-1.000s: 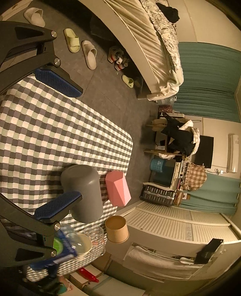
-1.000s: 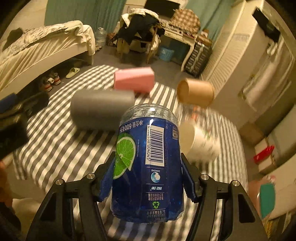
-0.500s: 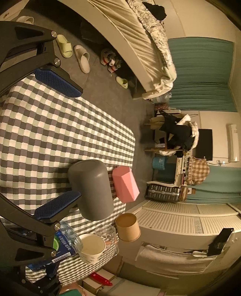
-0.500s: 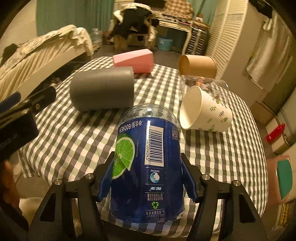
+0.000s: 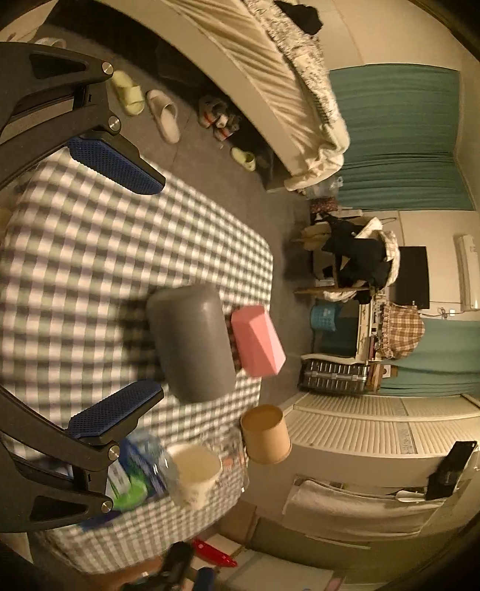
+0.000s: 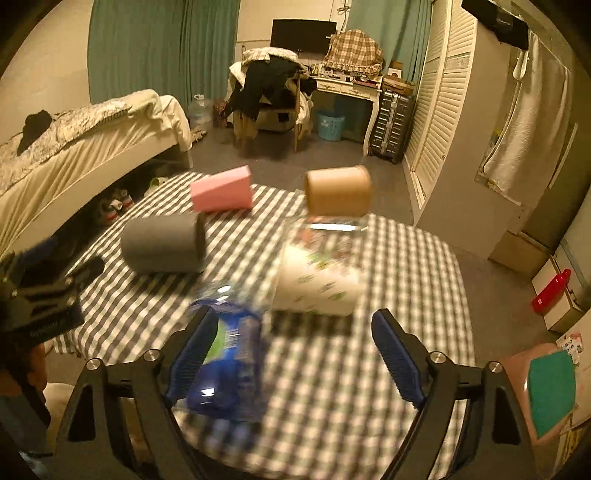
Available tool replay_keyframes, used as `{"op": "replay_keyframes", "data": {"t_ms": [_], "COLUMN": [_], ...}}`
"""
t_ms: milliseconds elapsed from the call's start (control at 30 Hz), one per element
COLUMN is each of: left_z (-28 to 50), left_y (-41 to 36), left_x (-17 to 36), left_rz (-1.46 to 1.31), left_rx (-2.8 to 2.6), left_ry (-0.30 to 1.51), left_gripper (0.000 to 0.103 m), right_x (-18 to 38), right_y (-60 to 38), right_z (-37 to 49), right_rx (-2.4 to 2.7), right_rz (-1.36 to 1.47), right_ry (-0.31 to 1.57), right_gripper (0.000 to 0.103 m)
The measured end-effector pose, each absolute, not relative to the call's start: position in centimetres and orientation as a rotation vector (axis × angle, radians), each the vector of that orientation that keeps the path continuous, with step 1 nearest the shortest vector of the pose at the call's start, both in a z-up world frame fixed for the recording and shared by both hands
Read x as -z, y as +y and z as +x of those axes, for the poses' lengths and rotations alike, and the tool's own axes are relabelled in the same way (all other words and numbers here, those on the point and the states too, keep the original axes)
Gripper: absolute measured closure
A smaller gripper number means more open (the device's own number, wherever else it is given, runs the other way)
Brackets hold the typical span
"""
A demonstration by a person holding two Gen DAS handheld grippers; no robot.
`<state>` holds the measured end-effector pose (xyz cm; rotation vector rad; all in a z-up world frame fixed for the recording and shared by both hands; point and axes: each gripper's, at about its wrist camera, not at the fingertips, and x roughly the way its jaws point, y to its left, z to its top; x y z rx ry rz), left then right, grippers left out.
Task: Flip cup upside down
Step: 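Close the left gripper on the bottle while the right gripper releases it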
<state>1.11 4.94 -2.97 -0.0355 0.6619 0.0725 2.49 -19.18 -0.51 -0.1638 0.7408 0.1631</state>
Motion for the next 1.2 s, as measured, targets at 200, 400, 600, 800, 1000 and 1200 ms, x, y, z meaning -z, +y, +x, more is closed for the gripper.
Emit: {"op": "replay_keyframes", "data": {"t_ms": [200,400,600,800,1000,1200], "left_z": [1.9,2.7,4.0,6.2,8.5,9.6], "left_y": [0.6,-4.2,-7.4,-8.8,-7.7,-7.7], "left_x": [2.6,2.4,2.5,3.8,5.6,6.5], "left_rz": [-0.034,0.064,0.073,0.065,-0.048,-0.057], "left_rx": [-0.06,-0.032,0.037,0.069,0.125,0.139], "left_ry": [0.749,0.787,0.843,0.912,1.046,1.098], "left_gripper": [0.0,0.0,0.0,0.001,0.001,0.016], "right_x": [0.4,1.9,2.8,2.7,2.1,1.9], "right_y": [-23.6,-26.5,-28.6,-30.6,-31.3,-31.2], "right_z": [3.0,4.4,4.7,4.1,3.5,3.1], "right_rx": [-0.168,-0.17,-0.131,-0.096,-0.093,-0.104], "right_rz": [-0.077,-0.035,-0.001,0.034,0.065,0.065], "right_ry": [0.667,0.693,0.725,0.723,0.702,0.692], "right_gripper": [0.017,0.017,0.017,0.017,0.017,0.017]}}
